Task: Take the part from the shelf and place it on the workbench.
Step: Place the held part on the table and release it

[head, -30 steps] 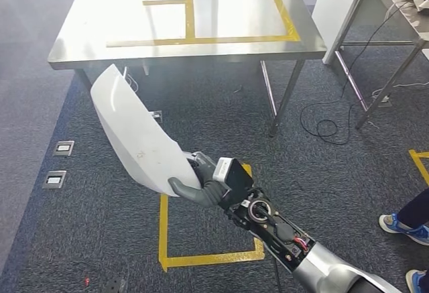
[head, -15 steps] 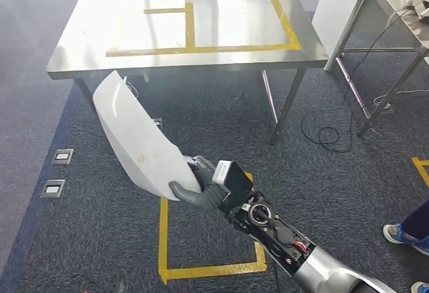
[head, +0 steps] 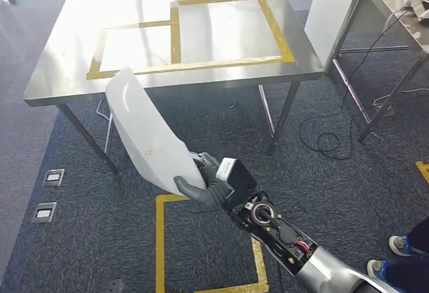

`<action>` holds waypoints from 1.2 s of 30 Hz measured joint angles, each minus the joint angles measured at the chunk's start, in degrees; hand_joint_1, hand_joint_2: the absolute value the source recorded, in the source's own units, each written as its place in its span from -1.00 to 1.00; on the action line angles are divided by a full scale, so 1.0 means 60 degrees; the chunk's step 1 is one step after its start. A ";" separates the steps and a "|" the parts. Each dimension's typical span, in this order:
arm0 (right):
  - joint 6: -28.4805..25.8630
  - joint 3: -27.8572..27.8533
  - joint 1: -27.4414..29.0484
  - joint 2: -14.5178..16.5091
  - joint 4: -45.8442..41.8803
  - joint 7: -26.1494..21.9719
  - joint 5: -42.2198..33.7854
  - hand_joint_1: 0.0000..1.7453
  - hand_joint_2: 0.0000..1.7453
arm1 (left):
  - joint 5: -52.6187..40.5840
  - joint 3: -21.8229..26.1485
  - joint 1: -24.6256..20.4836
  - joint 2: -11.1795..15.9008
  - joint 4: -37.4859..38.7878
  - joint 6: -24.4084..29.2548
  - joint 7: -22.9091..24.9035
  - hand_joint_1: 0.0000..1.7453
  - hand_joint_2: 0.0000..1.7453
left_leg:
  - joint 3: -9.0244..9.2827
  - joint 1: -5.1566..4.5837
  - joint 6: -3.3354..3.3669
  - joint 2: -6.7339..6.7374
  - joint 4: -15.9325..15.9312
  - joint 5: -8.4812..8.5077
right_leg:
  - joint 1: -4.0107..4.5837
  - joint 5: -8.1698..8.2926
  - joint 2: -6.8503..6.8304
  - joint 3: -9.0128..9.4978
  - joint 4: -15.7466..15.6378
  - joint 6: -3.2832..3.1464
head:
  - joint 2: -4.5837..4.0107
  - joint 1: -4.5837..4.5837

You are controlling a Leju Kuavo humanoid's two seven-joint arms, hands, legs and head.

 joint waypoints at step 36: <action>-0.0197 -0.0248 0.0517 -0.0241 -0.0494 0.0228 0.0077 1.00 1.00 | 0.0318 -0.0268 -0.0132 0.0046 -0.0017 0.0019 0.0058 -1.00 1.00 | -0.0247 -0.0092 0.0299 -0.0089 0.0154 0.0828 | -0.0010 -0.1261 -0.0023 0.1384 -0.0435 0.0280 | -0.0005 0.0028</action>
